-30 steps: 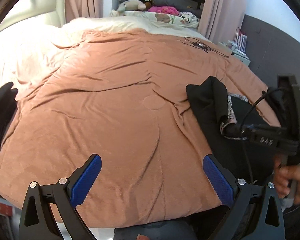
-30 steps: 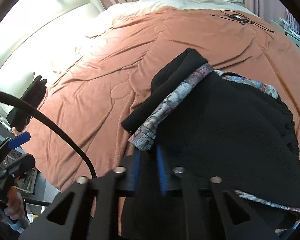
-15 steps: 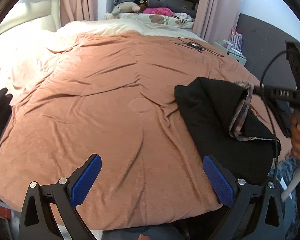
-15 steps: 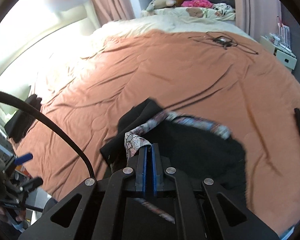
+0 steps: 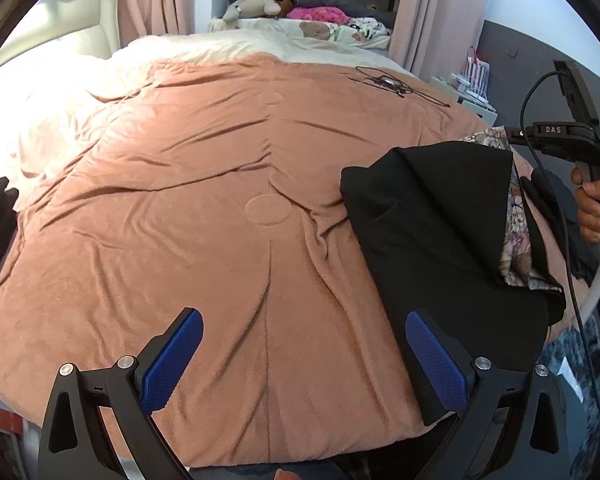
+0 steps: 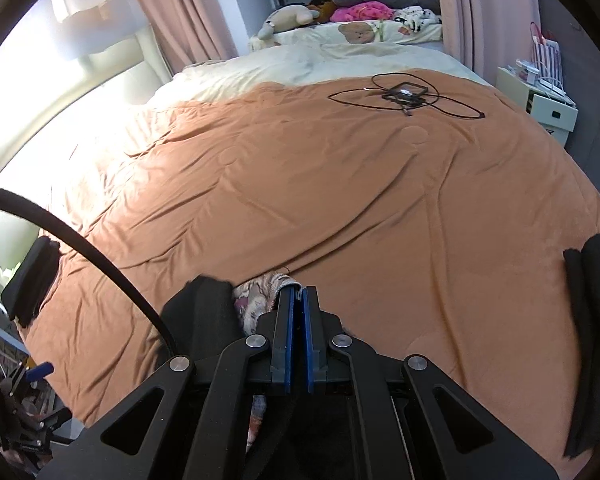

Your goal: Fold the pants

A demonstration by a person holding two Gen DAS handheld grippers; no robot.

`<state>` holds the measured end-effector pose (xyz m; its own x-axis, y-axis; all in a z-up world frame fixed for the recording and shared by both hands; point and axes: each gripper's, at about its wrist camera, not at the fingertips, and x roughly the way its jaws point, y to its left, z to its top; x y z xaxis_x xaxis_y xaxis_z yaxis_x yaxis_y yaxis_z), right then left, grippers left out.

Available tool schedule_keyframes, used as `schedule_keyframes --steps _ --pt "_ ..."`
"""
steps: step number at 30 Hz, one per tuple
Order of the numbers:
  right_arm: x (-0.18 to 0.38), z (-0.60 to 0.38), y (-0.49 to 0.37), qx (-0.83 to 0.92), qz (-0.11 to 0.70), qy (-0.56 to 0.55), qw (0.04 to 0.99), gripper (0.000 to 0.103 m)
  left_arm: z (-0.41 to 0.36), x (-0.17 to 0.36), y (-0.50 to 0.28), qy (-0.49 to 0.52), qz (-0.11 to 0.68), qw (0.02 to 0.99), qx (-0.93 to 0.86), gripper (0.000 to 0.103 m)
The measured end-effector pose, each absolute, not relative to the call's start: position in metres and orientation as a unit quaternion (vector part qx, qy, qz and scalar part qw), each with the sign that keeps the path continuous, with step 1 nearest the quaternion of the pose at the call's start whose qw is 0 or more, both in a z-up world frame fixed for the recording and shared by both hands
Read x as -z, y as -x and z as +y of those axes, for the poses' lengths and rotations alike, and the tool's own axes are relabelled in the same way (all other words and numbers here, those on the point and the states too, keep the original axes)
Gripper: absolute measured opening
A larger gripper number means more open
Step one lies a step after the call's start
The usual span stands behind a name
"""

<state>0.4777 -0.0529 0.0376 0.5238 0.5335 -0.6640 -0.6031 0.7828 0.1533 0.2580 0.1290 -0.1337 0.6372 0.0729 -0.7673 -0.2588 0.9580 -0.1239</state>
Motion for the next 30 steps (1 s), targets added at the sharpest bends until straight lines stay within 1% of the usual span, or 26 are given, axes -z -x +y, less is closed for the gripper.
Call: schedule_keyframes --steps 13,18,19,20,21,22,23,26,30 --pt "-0.031 -0.032 -0.551 -0.32 0.386 0.062 0.863 0.002 0.146 0.14 -0.266 0.134 0.415 0.893 -0.11 0.102" --pt "-0.017 -0.023 -0.574 -0.298 0.417 0.082 0.855 0.003 0.153 0.144 -0.267 0.138 0.42 0.889 -0.118 0.102" --pt "-0.016 -0.025 -0.578 -0.292 0.42 0.083 0.855 0.009 0.154 0.144 -0.267 0.141 0.42 0.889 -0.117 0.102" --pt "-0.016 -0.029 -0.582 -0.289 0.422 0.076 0.856 0.025 0.154 0.144 -0.267 0.142 0.419 0.889 -0.117 0.102" --pt "-0.017 -0.033 -0.583 -0.288 0.422 0.067 0.857 0.051 0.154 0.144 -0.267 0.143 0.419 0.889 -0.117 0.102" --pt "-0.019 -0.039 -0.583 -0.287 0.42 0.056 0.859 0.061 0.154 0.144 -0.267 0.144 0.418 0.889 -0.116 0.102" --pt "-0.02 -0.046 -0.582 -0.287 0.415 0.046 0.862 0.067 0.154 0.144 -0.268 0.145 0.418 0.889 -0.116 0.102" --pt "-0.019 -0.065 -0.571 -0.321 0.427 0.009 0.845 0.067 0.153 0.143 -0.268 0.147 0.416 0.89 -0.112 0.102" --pt "-0.011 -0.08 -0.555 -0.35 0.444 -0.001 0.825 0.066 0.152 0.142 -0.267 0.148 0.414 0.891 -0.111 0.102"
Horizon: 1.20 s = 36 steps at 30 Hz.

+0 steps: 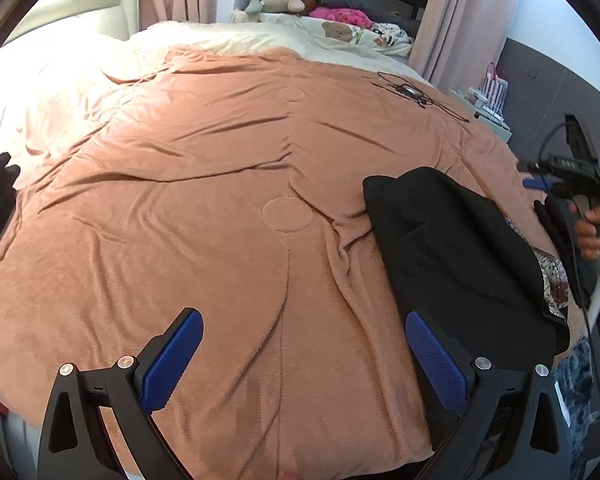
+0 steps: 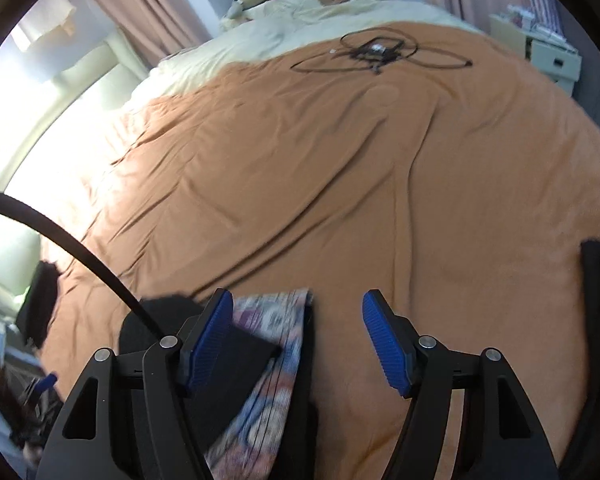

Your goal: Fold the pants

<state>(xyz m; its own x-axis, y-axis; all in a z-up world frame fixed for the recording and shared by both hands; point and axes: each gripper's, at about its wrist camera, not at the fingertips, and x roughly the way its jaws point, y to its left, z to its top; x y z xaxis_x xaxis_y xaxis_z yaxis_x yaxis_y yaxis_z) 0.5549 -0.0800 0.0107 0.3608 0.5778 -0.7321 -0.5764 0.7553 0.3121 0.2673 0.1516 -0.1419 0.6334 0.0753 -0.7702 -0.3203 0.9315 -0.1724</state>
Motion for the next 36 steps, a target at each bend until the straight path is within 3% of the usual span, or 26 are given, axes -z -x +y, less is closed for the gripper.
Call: schedule_keyframes --steps 3,9,14,17,22,26,36 --pt "-0.002 -0.09 -0.542 -0.365 0.457 -0.008 0.811 0.065 0.152 0.143 -0.267 0.153 0.415 0.89 -0.11 0.102" --pt "0.014 -0.112 -0.531 -0.383 0.483 -0.029 0.787 0.049 0.156 0.149 -0.269 0.169 0.424 0.883 -0.111 0.102" --pt "0.022 -0.124 -0.525 -0.39 0.497 -0.044 0.774 0.048 0.154 0.154 -0.273 0.182 0.429 0.878 -0.112 0.102" --pt "0.028 -0.128 -0.528 -0.396 0.511 -0.061 0.761 0.04 0.15 0.154 -0.273 0.181 0.429 0.878 -0.109 0.102" --pt "0.04 -0.138 -0.535 -0.413 0.535 -0.096 0.731 0.036 0.142 0.151 -0.274 0.185 0.431 0.878 -0.098 0.102" --pt "0.044 -0.147 -0.541 -0.419 0.532 -0.104 0.729 0.0 0.138 0.15 -0.274 0.186 0.432 0.878 -0.092 0.102" --pt "0.037 -0.171 -0.542 -0.333 0.501 -0.033 0.798 0.0 0.135 0.149 -0.271 0.184 0.431 0.879 -0.09 0.102"
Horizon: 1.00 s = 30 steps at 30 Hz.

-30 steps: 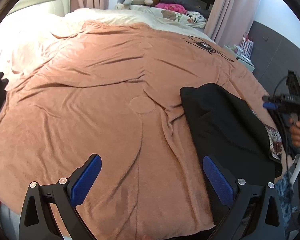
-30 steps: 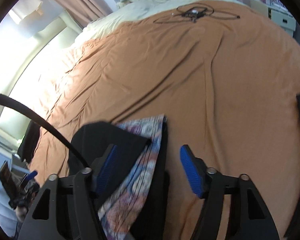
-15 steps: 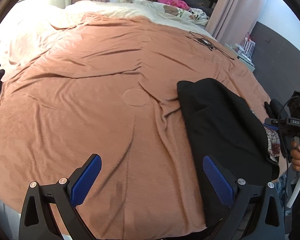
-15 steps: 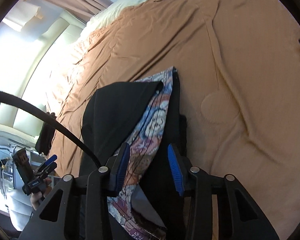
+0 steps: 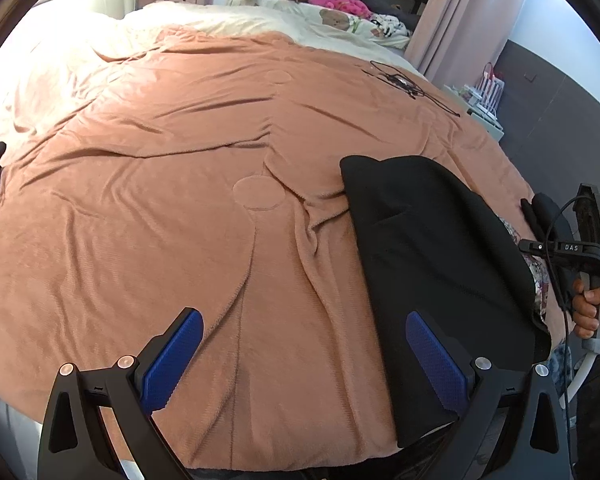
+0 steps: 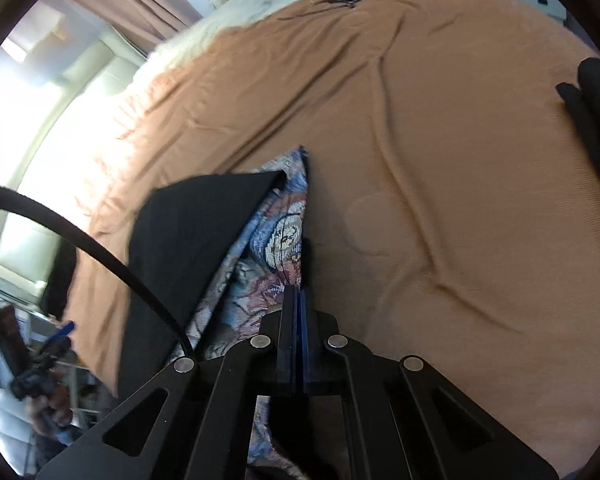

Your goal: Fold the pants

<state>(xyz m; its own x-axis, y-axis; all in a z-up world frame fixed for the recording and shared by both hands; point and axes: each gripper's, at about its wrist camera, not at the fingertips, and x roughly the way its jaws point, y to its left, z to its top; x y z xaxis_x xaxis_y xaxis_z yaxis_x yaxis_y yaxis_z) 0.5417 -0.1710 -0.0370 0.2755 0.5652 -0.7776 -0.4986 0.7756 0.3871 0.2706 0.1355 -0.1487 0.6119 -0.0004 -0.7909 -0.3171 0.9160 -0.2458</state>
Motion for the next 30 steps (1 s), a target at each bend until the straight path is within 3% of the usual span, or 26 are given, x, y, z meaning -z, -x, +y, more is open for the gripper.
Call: schedule_keyframes --steps 9,10,12,13,25,28,30 --pt "0.005 -0.156 -0.526 -0.381 0.484 -0.068 0.785 0.008 0.134 0.151 -0.273 0.188 0.431 0.878 -0.086 0.102" --pt "0.006 -0.154 -0.527 -0.394 0.487 -0.077 0.776 0.013 0.134 0.151 -0.273 0.188 0.431 0.878 -0.085 0.102" --pt "0.011 -0.152 -0.529 -0.406 0.494 -0.09 0.764 0.045 0.134 0.153 -0.273 0.19 0.433 0.877 -0.085 0.102" --pt "0.015 -0.151 -0.529 -0.408 0.495 -0.093 0.761 0.049 0.135 0.154 -0.274 0.192 0.434 0.876 -0.084 0.102" --pt "0.046 -0.153 -0.558 -0.433 0.538 -0.125 0.712 0.049 0.137 0.16 -0.28 0.194 0.442 0.872 -0.082 0.102" --pt "0.043 -0.149 -0.558 -0.442 0.536 -0.122 0.709 0.034 0.134 0.16 -0.282 0.194 0.441 0.873 -0.076 0.102" --pt "0.041 -0.144 -0.558 -0.44 0.536 -0.107 0.713 0.019 0.131 0.16 -0.284 0.191 0.441 0.874 -0.072 0.102"
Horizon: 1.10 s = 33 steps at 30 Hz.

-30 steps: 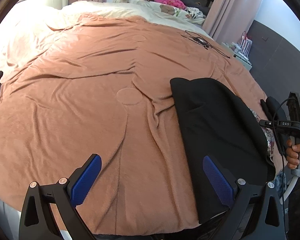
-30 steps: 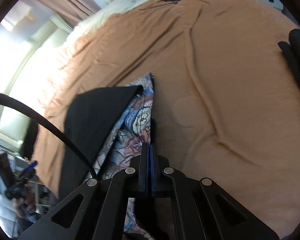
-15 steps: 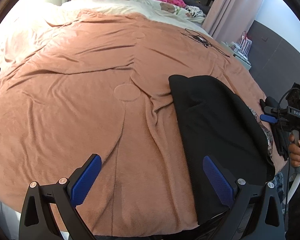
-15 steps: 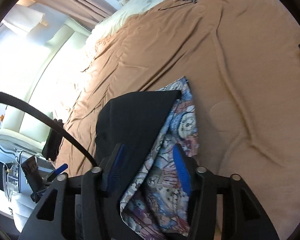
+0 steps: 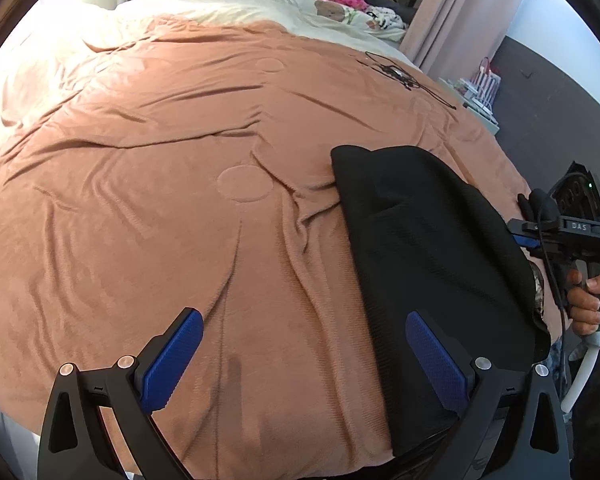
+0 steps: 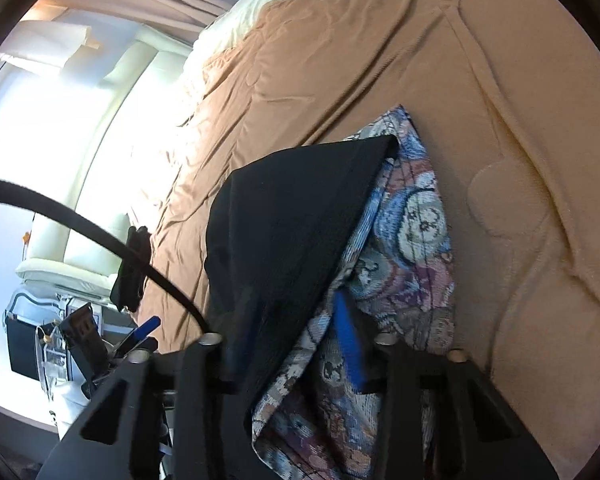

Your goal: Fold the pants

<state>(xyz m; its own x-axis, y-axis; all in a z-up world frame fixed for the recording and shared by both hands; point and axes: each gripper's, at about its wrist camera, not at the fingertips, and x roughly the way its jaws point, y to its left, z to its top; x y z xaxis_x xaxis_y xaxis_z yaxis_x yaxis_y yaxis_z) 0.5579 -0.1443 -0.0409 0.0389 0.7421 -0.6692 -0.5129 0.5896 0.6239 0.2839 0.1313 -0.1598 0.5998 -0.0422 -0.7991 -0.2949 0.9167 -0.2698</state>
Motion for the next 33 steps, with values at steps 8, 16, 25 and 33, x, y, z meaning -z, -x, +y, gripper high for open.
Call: schedule_keyframes --steps 8,16,25,33 --pt "0.018 -0.146 -0.56 -0.419 0.507 -0.061 0.751 0.0 0.129 0.159 -0.284 0.191 0.441 0.874 -0.068 0.102" --pt "-0.013 -0.14 -0.569 -0.402 0.482 -0.044 0.777 0.0 0.129 0.157 -0.286 0.185 0.443 0.874 -0.075 0.102" --pt "0.006 -0.141 -0.572 -0.375 0.495 -0.029 0.783 0.001 0.136 0.164 -0.284 0.191 0.45 0.868 -0.084 0.102" --pt "0.032 -0.157 -0.598 -0.39 0.523 -0.129 0.747 0.052 0.145 0.165 -0.282 0.192 0.452 0.866 -0.092 0.102"
